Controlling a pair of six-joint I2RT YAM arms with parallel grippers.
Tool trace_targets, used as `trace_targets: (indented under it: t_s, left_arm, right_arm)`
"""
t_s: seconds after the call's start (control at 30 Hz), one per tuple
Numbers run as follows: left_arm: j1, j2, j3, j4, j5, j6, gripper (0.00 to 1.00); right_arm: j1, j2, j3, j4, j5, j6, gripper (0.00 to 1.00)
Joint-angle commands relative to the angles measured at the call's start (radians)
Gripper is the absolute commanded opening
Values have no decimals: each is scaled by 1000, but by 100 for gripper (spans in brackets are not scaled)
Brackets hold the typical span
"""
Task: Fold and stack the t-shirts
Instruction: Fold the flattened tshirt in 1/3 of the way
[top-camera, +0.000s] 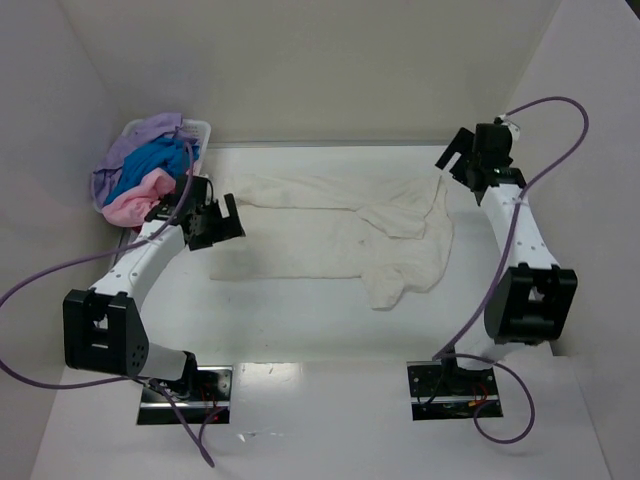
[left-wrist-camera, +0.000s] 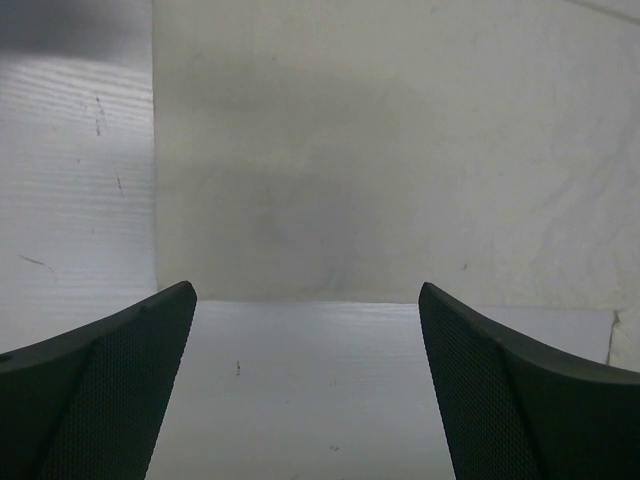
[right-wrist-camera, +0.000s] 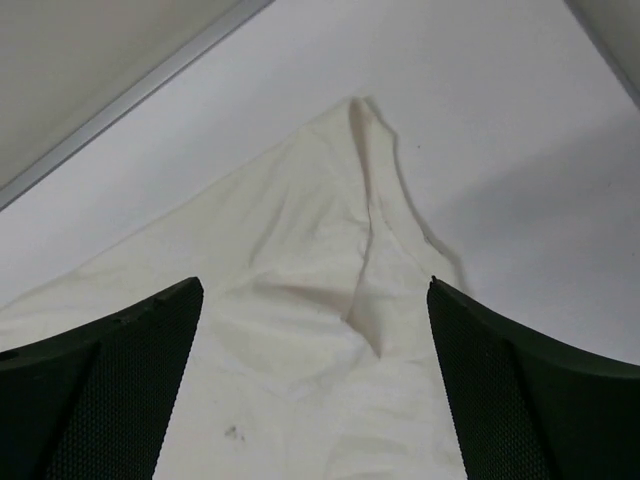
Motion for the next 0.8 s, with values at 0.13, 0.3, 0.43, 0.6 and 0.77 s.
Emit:
trace_targets:
  t_s: [0.13, 0.3, 0.43, 0.6, 0.77]
  left_arm:
    - [109, -35, -116, 113, 99, -120, 100]
    - [133, -15, -147, 147, 128, -154, 100]
    - [143, -5, -190, 189, 167, -180, 100]
    - [143, -19, -200, 189, 145, -189, 100]
    - [172, -57, -210, 193, 115, -199, 100]
  right_arm:
    - [3, -175, -308, -14, -86, 122, 100]
    - [3, -233, -438, -67, -103, 168, 100]
    - [3, -269, -500, -93, -112, 192, 100]
    - [3, -327, -549, -138, -121, 221, 100]
    - [29, -402, -581, -147, -169, 342, 97]
